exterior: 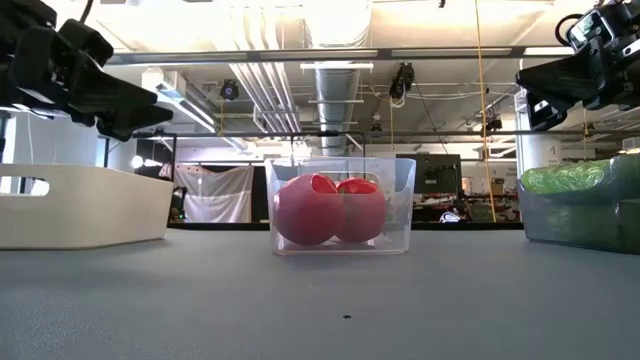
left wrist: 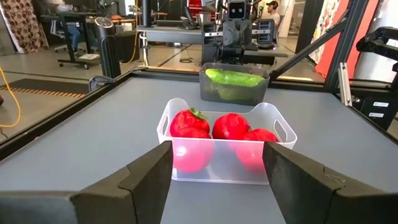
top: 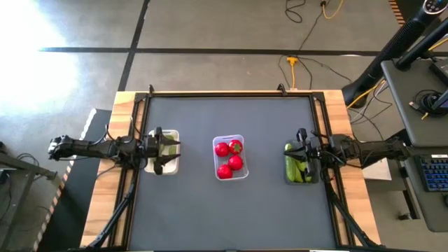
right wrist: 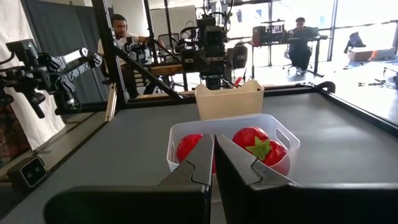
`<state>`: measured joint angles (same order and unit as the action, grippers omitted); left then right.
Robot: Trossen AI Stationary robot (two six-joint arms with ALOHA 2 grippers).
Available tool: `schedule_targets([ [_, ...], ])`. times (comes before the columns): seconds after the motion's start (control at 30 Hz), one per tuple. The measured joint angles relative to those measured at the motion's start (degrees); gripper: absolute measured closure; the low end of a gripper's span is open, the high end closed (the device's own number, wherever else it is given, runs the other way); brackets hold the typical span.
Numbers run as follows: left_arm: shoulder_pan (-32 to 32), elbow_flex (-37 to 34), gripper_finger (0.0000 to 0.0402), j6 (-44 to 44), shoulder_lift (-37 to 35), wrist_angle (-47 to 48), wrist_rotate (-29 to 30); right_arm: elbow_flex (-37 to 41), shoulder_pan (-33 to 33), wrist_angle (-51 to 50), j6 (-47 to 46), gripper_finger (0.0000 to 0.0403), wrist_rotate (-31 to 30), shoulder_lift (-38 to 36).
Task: Sort produce into baskets
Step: Return to Home Position
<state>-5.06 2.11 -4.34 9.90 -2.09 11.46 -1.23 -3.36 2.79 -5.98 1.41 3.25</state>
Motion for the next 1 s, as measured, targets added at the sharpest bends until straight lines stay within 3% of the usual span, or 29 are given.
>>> schedule_targets([
  [1.0, 0.0, 0.1, 0.0169, 0.0, 1.0, 0.0, 0.0, -0.1, 0.0, 0.0, 0.0, 0.0394, 0.0, 0.0],
])
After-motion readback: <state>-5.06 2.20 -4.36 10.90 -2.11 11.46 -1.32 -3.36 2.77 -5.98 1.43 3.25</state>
